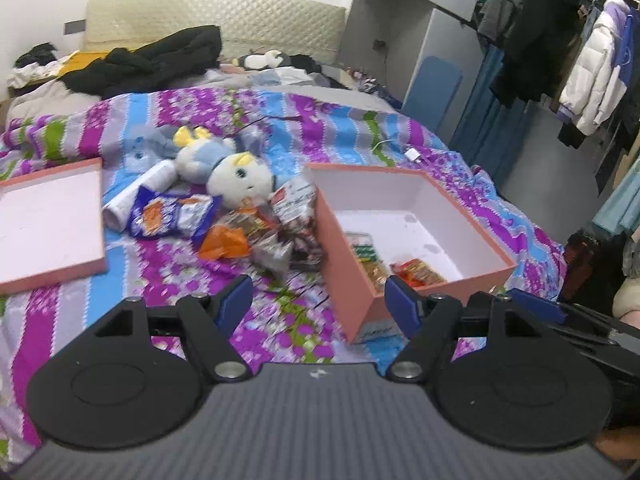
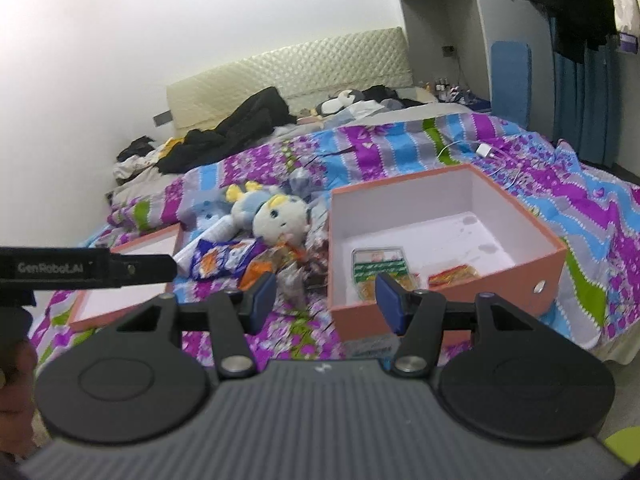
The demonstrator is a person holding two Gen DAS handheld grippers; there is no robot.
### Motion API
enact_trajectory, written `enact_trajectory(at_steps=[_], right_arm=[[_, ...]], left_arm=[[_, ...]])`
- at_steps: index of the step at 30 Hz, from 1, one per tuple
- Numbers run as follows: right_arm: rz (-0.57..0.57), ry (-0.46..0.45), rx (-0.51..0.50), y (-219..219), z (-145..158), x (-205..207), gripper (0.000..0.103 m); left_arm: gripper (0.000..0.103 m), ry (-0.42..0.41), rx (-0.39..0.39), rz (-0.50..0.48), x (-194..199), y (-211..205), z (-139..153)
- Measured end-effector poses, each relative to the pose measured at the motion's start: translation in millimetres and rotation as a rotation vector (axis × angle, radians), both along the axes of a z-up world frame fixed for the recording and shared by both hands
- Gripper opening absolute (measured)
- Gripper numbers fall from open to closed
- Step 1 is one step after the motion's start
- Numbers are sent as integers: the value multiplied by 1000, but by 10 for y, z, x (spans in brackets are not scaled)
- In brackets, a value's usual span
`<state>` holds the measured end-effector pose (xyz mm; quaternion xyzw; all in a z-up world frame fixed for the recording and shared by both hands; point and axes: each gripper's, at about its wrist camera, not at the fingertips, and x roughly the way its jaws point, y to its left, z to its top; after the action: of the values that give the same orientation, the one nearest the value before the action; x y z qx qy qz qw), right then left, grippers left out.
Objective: Organize snacks
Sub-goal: 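Raise both tools out of the pink shoebox and back away, then lower both tools to the snack pile beside the shoebox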
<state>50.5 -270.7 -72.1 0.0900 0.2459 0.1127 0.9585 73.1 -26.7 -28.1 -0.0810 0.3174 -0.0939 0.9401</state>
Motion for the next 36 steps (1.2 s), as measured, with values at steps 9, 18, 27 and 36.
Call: enact_trajectory(at_steps=[9,18,27,36], right_arm=[[63,36,-22,294,-183,-311,58],[92,23,-58,555,-258,-216,58],[129,44,-101,848,-478,41,58],[144,16,-200,1116,-747,466,57]], left_arm=[[77,44,-41,58,-428,260,-237],[77,85,-62,86,-368,507,-440],[78,122,-66,110,10,756,-713],[79,129,-38,113,625,932,-1069]])
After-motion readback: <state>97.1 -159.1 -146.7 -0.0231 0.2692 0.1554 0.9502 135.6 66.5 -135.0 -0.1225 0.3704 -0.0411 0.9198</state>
